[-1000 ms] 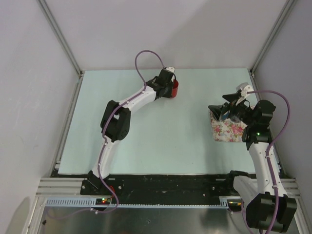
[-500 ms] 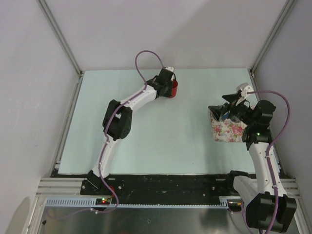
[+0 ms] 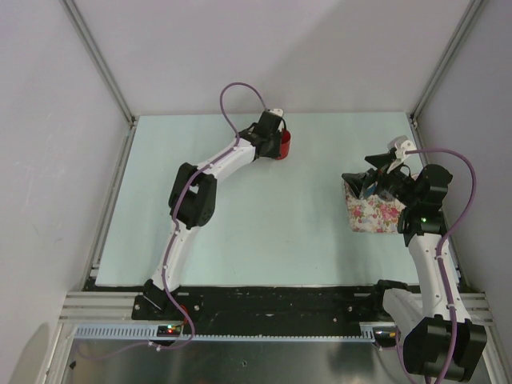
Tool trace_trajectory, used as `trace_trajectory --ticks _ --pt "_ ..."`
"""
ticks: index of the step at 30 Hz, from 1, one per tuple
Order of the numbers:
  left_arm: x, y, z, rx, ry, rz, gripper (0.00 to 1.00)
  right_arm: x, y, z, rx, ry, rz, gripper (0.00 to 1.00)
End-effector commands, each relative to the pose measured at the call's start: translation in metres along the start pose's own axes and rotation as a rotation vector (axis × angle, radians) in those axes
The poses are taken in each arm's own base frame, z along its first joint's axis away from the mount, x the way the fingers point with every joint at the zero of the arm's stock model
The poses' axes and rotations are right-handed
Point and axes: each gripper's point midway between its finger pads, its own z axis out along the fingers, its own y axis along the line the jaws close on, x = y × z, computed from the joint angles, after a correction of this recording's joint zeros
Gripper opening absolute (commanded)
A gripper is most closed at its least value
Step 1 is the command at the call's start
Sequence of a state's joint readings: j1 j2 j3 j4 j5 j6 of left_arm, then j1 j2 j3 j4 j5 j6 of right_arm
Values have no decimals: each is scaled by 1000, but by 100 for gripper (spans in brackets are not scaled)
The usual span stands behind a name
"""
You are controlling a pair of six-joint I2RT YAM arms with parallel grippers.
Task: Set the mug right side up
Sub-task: Place the cup at the center of the board.
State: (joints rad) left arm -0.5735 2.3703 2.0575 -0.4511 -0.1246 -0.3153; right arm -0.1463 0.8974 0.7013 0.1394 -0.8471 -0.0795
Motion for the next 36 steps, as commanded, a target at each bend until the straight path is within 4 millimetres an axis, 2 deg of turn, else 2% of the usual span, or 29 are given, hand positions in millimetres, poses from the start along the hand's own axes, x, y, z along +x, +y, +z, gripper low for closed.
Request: trace_trajectory --ticks 1,4,9,16,27,31,36 --pt "-46 -12 -10 50 -122 -43 3 -10 1 -1 -6 -32 -36 99" --pt "-45 -10 -9 49 -116 -46 8 -10 0 -1 -4 -33 -35 99" --pt "-44 -9 -8 50 -111 -47 23 -10 0 -1 -5 -34 -33 100" --pt "-42 -9 -8 50 -105 -45 27 -10 0 -2 -5 -36 -32 99" --pt "-40 -11 -14 66 -94 -44 44 -10 0 -2 -5 -34 -28 99" --pt "-39 -13 -22 80 -89 -54 57 -9 -1 -2 -2 -32 -29 100" --pt "-41 -14 -36 95 -91 -61 80 -5 -4 -1 4 -24 -30 99"
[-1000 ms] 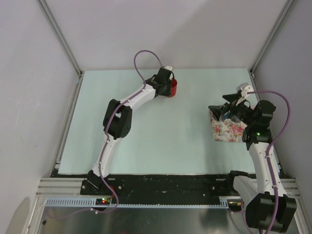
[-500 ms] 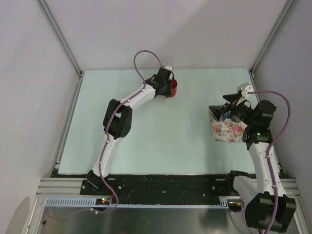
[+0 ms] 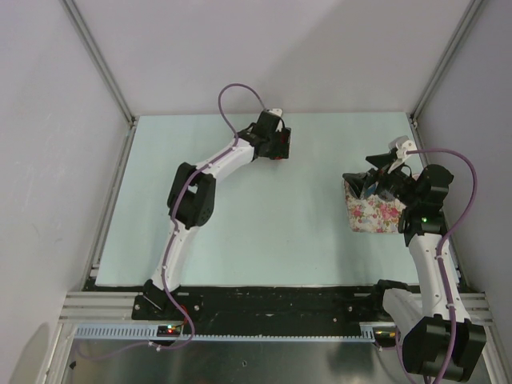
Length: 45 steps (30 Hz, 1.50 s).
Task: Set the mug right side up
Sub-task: Place the cup at the center of the board.
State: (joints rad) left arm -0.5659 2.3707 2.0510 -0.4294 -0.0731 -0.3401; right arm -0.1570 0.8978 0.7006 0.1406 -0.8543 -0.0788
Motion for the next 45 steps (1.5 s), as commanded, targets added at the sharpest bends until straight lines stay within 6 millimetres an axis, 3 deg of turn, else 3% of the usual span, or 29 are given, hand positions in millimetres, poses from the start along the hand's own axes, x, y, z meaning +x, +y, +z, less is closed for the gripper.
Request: trace_trajectory --ticks 1,5,13,19,25,33,39,45 --pt "-42 -13 -42 58 -95 -29 85 -5 -4 0 6 -23 -33 99" --pt "-43 -27 -55 133 -83 -34 98 -7 -10 -3 32 -28 -43 99" --pt "-50 -66 -94 339 -70 -11 100 -21 -23 -13 91 -33 -46 100" --pt "-56 -71 -123 366 -97 20 100 -12 -30 -16 109 80 -8 99" --pt "-58 -68 -152 372 -124 49 100 4 -39 -32 174 211 -71 99" --pt "-46 -65 -207 425 -158 172 100 30 -55 -83 256 486 -136 99" --pt "-13 -57 -247 490 -171 349 100 56 -73 -128 266 678 -128 100" --pt "16 -44 -274 516 -179 505 100 78 -100 -167 271 803 -60 98"
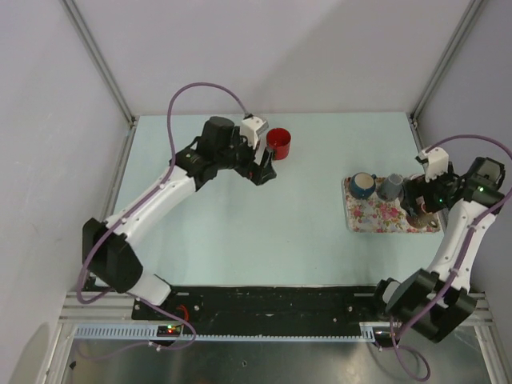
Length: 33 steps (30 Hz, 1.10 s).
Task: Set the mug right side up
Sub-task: Place the cup at the center of the board.
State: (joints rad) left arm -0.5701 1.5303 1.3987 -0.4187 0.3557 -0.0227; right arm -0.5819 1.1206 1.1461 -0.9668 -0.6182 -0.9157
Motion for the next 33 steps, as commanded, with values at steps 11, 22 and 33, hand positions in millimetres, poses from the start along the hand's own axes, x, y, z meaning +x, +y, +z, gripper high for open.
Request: trace_trajectory --ticks 11,22,33 --pt "37 -18 -60 57 30 315 100 75 -41 -14 -65 278 -114 97" --pt "60 -24 -58 108 66 308 100 92 -76 15 -75 423 -220 96" --pt "72 -24 -55 125 90 304 100 93 -89 56 -150 455 -217 95"
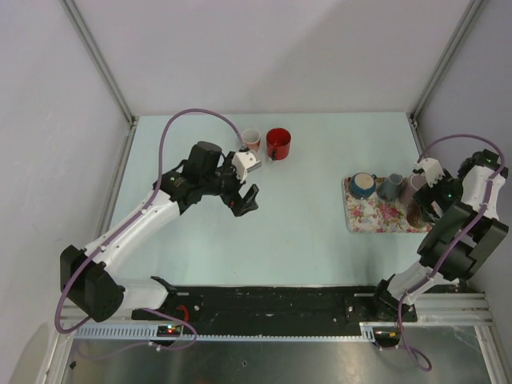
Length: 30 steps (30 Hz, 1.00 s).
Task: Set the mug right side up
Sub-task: Place the cup at the center of the board.
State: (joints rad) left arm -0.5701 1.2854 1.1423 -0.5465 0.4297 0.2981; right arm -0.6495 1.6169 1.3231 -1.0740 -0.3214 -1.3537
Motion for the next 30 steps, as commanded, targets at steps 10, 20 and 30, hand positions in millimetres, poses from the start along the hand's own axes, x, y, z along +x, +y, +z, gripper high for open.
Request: trace_trajectory --ticks 10,20,30 --pt "3 -4 -4 11 -13 55 100 -23 -13 24 -84 113 -92 93" --pt "4 3 4 4 9 45 100 -17 -8 24 -178 173 -112 88" --pt "3 5 12 12 22 20 100 -2 7 37 -211 193 -135 84"
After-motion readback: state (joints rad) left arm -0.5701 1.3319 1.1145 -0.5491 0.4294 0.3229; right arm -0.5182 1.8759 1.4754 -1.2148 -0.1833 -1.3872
